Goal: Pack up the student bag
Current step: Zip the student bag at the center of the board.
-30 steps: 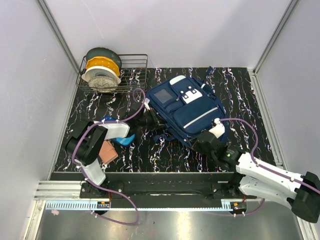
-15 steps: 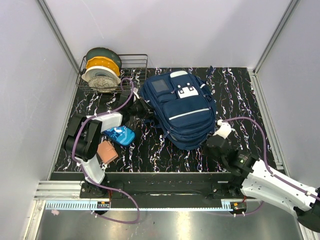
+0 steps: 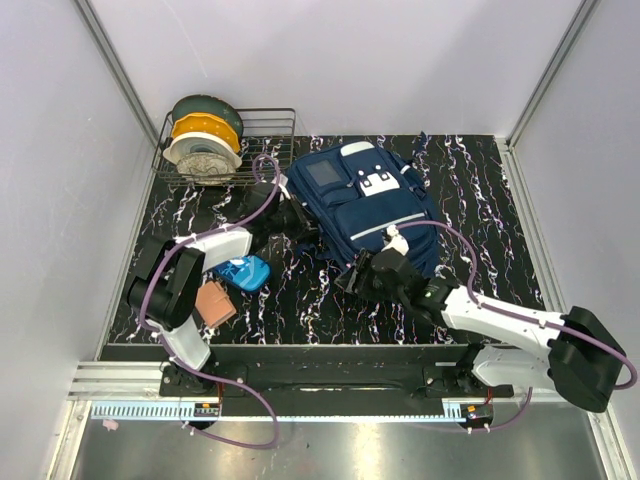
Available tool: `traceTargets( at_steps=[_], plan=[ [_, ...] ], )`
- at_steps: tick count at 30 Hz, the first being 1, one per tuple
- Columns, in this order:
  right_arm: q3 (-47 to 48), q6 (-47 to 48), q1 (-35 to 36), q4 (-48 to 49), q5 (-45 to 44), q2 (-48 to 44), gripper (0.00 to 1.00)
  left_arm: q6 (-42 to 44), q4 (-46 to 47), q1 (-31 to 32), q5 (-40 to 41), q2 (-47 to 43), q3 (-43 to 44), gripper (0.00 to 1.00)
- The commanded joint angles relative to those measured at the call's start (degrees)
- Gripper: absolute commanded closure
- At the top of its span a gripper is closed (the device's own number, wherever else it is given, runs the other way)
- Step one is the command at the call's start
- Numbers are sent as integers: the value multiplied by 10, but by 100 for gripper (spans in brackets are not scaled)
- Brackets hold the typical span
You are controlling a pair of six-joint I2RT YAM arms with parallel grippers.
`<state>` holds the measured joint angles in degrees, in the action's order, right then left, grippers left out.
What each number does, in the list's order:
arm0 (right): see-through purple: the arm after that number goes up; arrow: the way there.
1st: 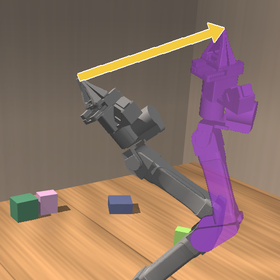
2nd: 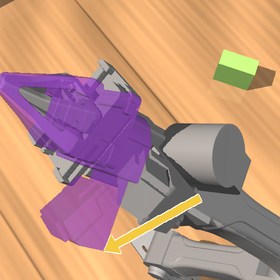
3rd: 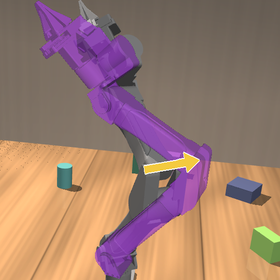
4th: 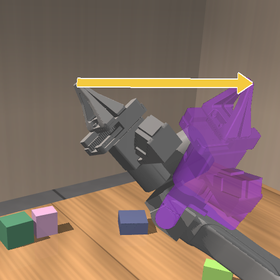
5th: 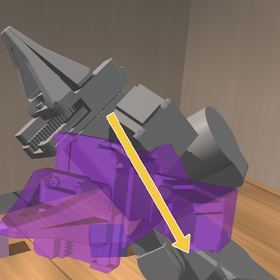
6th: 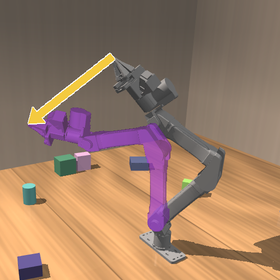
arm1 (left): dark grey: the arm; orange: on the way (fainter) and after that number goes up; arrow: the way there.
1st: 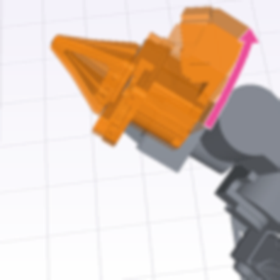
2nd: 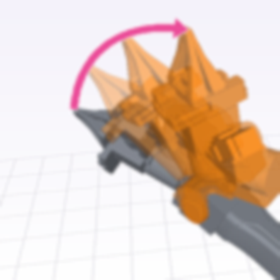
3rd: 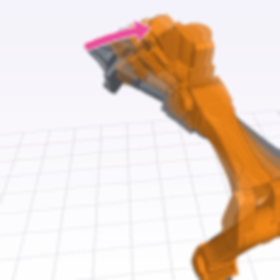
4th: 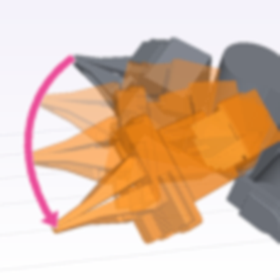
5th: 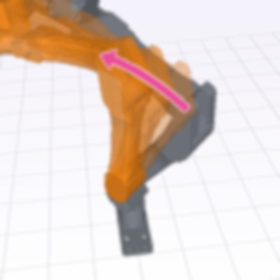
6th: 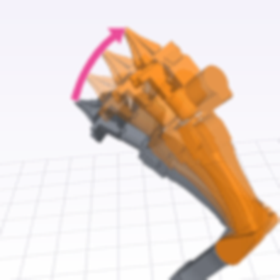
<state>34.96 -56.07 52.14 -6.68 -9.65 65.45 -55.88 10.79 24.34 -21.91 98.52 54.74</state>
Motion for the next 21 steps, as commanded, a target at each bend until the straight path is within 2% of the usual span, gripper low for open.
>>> traceTargets(
  at_steps=[1,7,11,14,19,21],
  plan=[
    [-1,-84,2,146,16,22,37,9,60,19,11,-52,29,100],
    [6,-110,1,109,-75,38,34,-2,69,32,15,-76,9,100],
    [27,-123,2,69,-79,63,33,-5,67,34,14,-80,14,100],
    [12,-141,2,50,-82,47,34,-2,61,35,17,-83,19,100],
    [-17,-146,2,61,-135,25,36,-5,61,37,13,-87,19,100],
    [-10,-143,1,61,-155,41,40,-7,62,40,12,-90,16,100]
  ],
)
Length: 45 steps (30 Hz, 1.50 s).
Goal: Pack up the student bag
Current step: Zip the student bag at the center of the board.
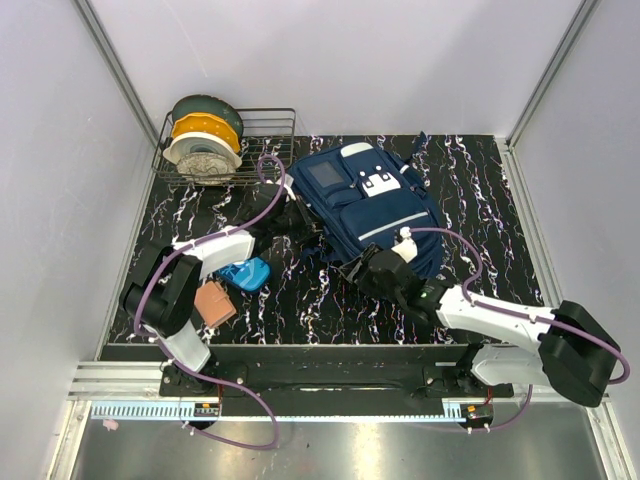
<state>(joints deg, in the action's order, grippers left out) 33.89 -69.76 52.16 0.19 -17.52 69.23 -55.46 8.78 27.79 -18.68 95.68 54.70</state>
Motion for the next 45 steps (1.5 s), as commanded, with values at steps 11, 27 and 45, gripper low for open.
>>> traceTargets(
  at_steps=[11,27,45],
  plan=[
    [-4,21,-4,65,-132,28,78,-12,77,22,-16,-84,-4,100],
    [41,127,-11,-334,-104,-156,100,61,25,-36,-35,-52,53,100],
    [40,134,-14,-425,-91,-219,100,99,6,-108,-171,32,132,61]
  ],
)
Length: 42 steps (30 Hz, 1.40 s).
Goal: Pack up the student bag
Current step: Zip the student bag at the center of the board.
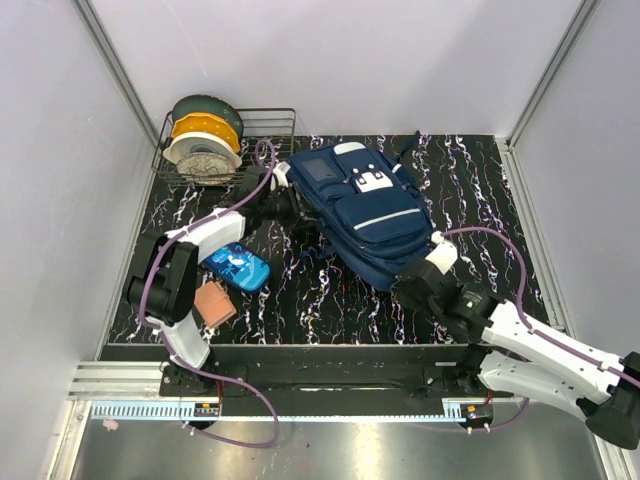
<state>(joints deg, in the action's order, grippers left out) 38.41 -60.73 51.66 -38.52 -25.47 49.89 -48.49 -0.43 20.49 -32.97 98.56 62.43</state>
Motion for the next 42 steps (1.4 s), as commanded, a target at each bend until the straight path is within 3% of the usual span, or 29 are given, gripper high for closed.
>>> traceTargets(
  at_steps=[1,2,5,9,16,23,26,30,38,42],
  plan=[
    [-4,71,-9,-19,-2,-23,100,43,97,-21,-25,-13,51,44],
    [-3,70,-9,-11,1,-9,100,56,85,-13,-18,-24,49,30],
    [-2,72,-9,27,5,27,100,88,35,24,37,-75,24,7],
    [-10,61,-9,146,53,75,100,36,58,50,91,-148,-83,5],
    [10,60,-8,237,79,165,100,-55,87,154,187,-273,-254,3],
    [22,72,-9,276,117,188,100,-130,154,209,207,-237,-284,4],
    [20,76,-9,281,129,184,100,-162,194,217,214,-195,-289,9],
    [19,75,-6,282,137,178,100,-201,291,231,216,-142,-299,28],
    [18,78,-6,297,150,177,100,-201,288,247,246,-124,-294,40],
    [23,91,-4,301,159,176,100,-201,290,248,246,-102,-286,68]
  ],
)
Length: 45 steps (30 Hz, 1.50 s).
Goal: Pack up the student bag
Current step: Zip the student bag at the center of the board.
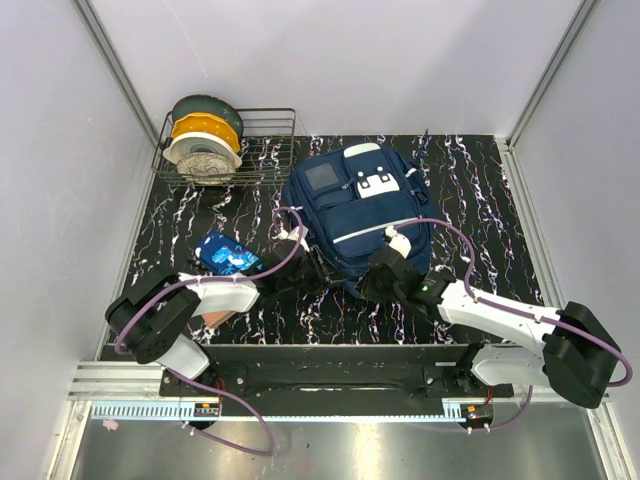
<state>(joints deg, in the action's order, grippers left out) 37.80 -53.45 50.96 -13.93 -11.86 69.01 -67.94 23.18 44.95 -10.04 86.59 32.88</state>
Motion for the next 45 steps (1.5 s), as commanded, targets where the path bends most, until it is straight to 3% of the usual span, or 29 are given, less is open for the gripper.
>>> traceTargets(
  at_steps=[1,4,6,7,11,17,21,30,31,32,33,34,37,41,45],
  plan=[
    [31,19,3,54,23,-14,100,-5,53,3,19,19,12,74],
    [32,23,4,50,20,-22,100,2,47,3,18,23,17,81],
    [31,26,3,44,18,-27,100,9,40,3,18,21,20,98],
    [31,26,4,41,17,-27,100,11,35,2,24,20,23,100],
    [27,26,0,-23,-43,-47,100,41,-6,-14,36,-10,25,100],
    [-3,41,-14,-83,-67,-77,100,132,-104,-132,0,-134,22,100],
    [-23,47,-14,-99,-65,-91,100,212,-197,-190,-22,-159,84,100],
    [-62,5,-57,-93,-49,-116,100,249,-217,-296,-149,-160,97,99],
    [-68,9,-57,-75,-25,-119,100,250,-215,-295,-167,-159,99,92],
    [-68,12,-57,-45,-14,-117,100,244,-196,-292,-179,-157,97,59],
    [-66,19,-57,-32,-7,-108,100,240,-189,-287,-189,-156,94,49],
    [-57,22,-57,-24,0,-100,100,240,-184,-283,-199,-157,92,48],
    [-34,34,-57,-7,3,-77,100,244,-191,-261,-184,-170,84,22],
    [-12,41,-57,19,18,-51,100,214,-204,-211,-141,-217,51,12],
    [-2,40,-57,36,29,-32,100,147,-229,-104,-59,-258,7,6]
  ],
)
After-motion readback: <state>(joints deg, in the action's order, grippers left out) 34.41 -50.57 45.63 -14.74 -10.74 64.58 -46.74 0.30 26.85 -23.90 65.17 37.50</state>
